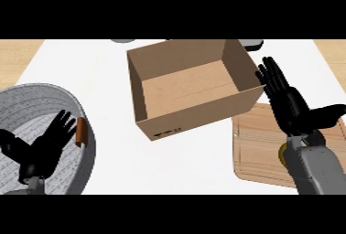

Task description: Pick the lemon from the cutting board and place it in the cardboard box

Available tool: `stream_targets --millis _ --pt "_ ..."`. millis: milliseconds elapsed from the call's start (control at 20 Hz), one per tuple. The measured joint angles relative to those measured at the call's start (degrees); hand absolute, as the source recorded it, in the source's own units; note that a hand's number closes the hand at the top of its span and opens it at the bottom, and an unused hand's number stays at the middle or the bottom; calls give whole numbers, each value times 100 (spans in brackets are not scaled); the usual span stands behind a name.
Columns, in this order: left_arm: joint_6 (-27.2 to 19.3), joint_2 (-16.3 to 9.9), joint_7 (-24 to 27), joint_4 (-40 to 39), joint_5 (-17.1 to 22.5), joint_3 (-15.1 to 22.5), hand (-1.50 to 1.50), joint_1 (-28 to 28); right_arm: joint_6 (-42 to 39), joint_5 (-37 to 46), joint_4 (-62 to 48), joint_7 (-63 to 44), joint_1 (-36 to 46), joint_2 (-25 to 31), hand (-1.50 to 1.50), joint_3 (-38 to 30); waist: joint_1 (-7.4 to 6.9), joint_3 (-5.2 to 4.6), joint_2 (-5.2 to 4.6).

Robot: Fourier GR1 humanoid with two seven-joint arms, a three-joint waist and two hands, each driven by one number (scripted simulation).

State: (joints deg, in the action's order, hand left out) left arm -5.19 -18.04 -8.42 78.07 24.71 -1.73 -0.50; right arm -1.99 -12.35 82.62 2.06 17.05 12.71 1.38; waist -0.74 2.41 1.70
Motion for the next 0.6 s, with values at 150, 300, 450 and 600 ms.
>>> stream_targets --millis 150,300,450,600 --pt "-175 -371 7 934 -107 113 0 -193 437 124 126 225 6 33 -150 -342 40 93 37" --pt "-391 -651 159 1426 -510 254 0 -352 1155 353 237 459 16 240 -150 -968 212 44 18" --pt "-512 -864 201 1805 -671 341 0 -625 1950 1083 -131 188 -430 732 -150 -1383 441 -34 -78" --pt "-692 -968 182 2008 -1003 514 0 -683 3069 1337 -141 254 -677 423 -150 -1869 460 -70 -93"
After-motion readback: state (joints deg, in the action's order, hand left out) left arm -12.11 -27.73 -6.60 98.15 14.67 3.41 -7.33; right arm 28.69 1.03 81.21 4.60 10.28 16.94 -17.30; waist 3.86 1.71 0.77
